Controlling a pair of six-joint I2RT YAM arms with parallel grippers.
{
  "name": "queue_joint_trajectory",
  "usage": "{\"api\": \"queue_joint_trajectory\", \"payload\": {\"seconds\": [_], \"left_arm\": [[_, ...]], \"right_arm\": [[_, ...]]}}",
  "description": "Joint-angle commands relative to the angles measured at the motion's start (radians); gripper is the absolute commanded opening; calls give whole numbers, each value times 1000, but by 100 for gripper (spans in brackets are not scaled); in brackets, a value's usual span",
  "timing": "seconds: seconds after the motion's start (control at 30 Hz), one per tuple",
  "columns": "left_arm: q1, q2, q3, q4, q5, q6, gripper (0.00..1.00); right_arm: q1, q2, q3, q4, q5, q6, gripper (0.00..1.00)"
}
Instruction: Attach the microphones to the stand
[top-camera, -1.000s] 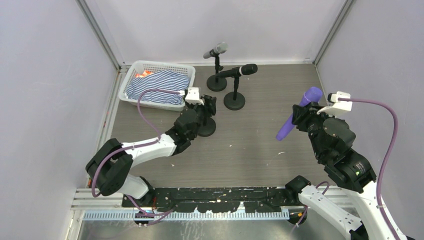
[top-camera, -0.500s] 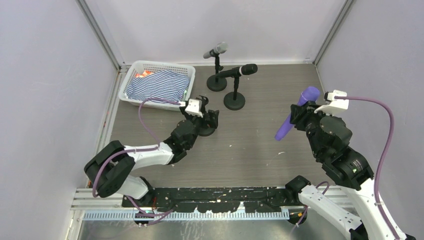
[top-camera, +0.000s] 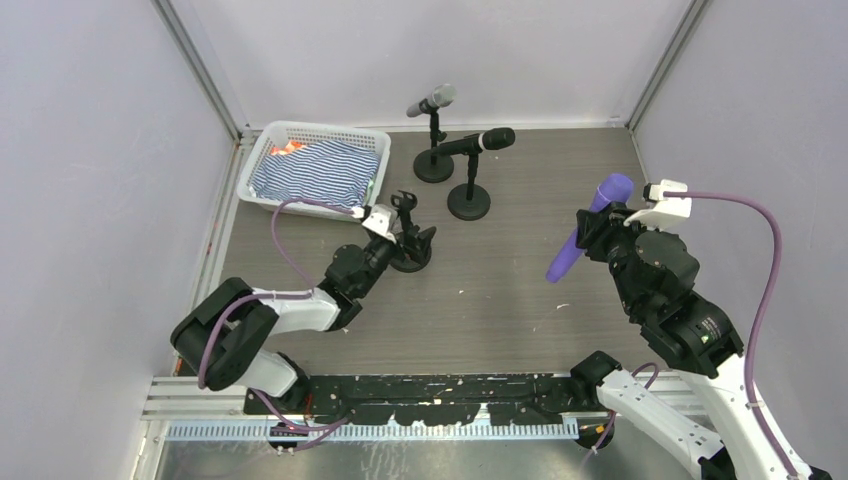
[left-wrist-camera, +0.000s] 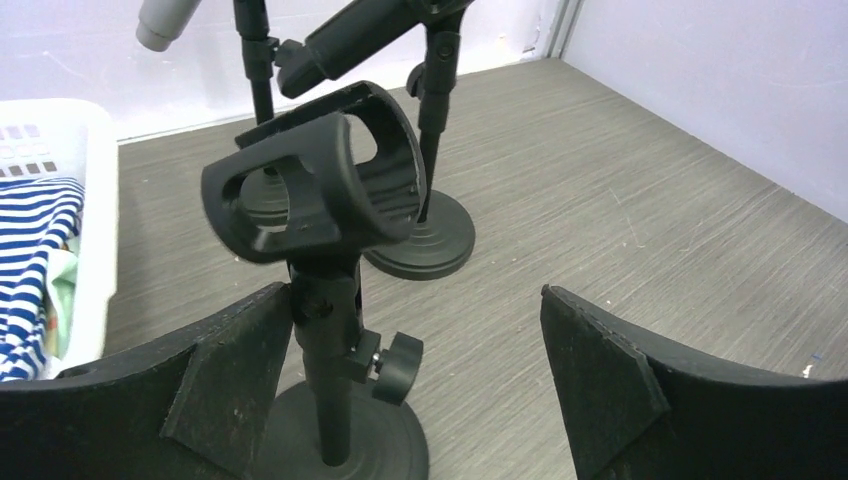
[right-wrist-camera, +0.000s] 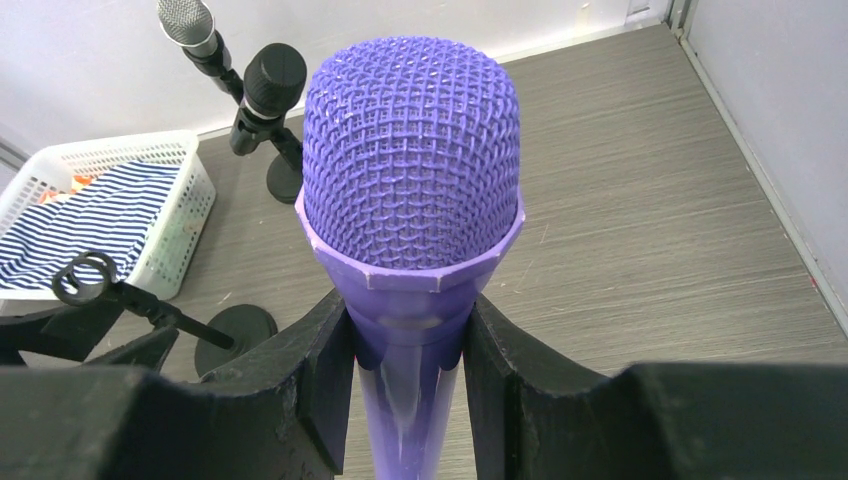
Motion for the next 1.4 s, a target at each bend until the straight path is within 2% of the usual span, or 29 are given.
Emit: {"api": "queue_joint_trajectory", "payload": {"seconds": [0.0, 0.27, 0.47, 0.73, 0.9, 1.07, 1.23, 1.37], "left_arm": [[79, 31, 13, 138, 156, -18, 92], [165, 84, 45, 165, 280, -52, 86], [198, 124, 43, 255, 341, -96, 78], [208, 176, 64, 312, 356, -101, 71], [219, 191, 83, 312, 352, -111, 64], [239, 208, 104, 309, 391, -132, 54], [257, 222, 110, 309, 419, -153, 44], [260, 235, 107, 312, 435, -164, 31]], "right_arm": [[-4, 2, 9, 61, -12, 11, 4], [-3, 4, 11, 60, -23, 16, 4], [-4, 11, 12, 61, -31, 15, 4], [-2, 9, 0, 80, -42, 21, 4], [-3, -43, -71, 190, -60, 18, 2], [-4, -91, -150, 302, -78, 19, 1], [-3, -98, -174, 340, -87, 11, 1], [-3, -107, -207, 410, -111, -6, 1]]}}
